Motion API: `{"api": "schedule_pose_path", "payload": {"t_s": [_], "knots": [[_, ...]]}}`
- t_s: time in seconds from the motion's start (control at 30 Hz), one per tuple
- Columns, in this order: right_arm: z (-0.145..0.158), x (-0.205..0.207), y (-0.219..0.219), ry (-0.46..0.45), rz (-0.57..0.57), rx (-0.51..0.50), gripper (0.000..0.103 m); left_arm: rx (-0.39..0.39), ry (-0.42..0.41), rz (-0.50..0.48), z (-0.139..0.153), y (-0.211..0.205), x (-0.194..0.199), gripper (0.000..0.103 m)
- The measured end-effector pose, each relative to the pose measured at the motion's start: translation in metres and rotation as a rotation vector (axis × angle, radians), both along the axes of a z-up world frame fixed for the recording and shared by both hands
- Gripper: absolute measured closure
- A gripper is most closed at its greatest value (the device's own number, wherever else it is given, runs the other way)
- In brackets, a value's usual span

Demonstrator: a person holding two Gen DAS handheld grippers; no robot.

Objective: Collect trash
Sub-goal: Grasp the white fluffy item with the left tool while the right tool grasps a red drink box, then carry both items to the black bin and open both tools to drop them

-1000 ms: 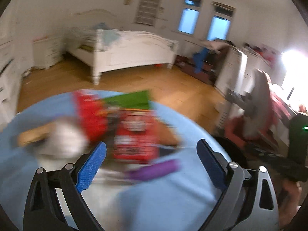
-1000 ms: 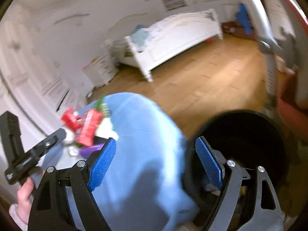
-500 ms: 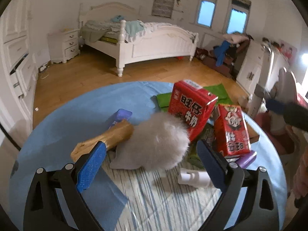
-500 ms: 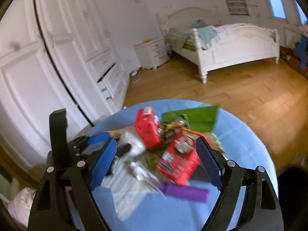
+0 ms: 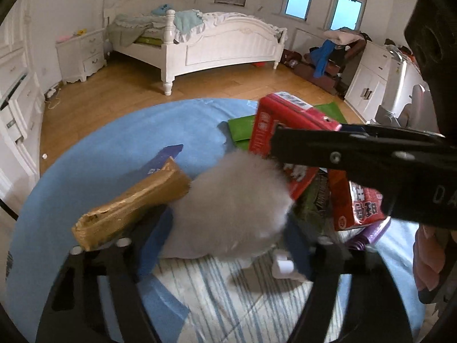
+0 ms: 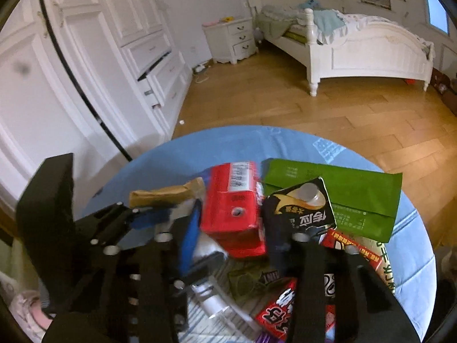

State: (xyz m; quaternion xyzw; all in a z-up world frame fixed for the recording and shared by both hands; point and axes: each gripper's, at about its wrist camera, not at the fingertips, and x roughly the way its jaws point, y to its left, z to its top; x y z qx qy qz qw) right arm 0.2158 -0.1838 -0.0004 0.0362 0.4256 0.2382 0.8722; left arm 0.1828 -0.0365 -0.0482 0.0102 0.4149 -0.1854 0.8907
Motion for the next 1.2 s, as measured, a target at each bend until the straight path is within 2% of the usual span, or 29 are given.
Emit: {"api": "schedule_pose_path", "payload": {"t_s": [0.03,0.07,0.1,0.13,0.2,0.27,0.47,0.63,0.87,1.2], "knots": [[0.0,-0.002,-0.002,-0.007,-0.004,0.008,0.068,-0.006,0.0,0.001,0.0,0.001,0.0,0.04],[0.0,-0.004,-0.005,-0.013,-0.007,0.018,0.069,-0.022,-0.006,-0.002,0.001,0.004,-0.001,0.046],[0.001,-0.009,-0.013,-0.023,-0.011,0.038,0.069,-0.036,-0.016,-0.01,0.003,0.005,-0.003,0.059],[0.005,-0.014,-0.018,-0.036,-0.016,0.06,0.069,-0.048,-0.023,-0.024,0.006,0.005,-0.006,0.063],[0.014,-0.025,-0.03,-0.062,-0.028,0.103,0.069,-0.016,-0.037,-0.019,0.008,0.001,-0.011,0.064],[0.025,-0.038,-0.04,-0.096,-0.048,0.136,0.07,-0.018,-0.047,-0.014,0.01,0.0,-0.016,0.064],[0.06,-0.094,-0.097,-0.217,-0.125,0.259,0.07,-0.12,-0.079,0.049,0.034,0.017,-0.043,0.064],[0.073,-0.135,-0.142,-0.289,-0.197,0.273,0.07,-0.151,-0.132,0.043,0.061,0.008,-0.071,0.064],[0.068,-0.185,-0.201,-0.327,-0.326,0.253,0.07,-0.187,-0.171,-0.056,0.087,-0.044,-0.095,0.064],[0.032,-0.233,-0.297,-0.308,-0.525,0.232,0.07,-0.177,-0.139,-0.285,0.077,-0.168,-0.1,0.064]]}}
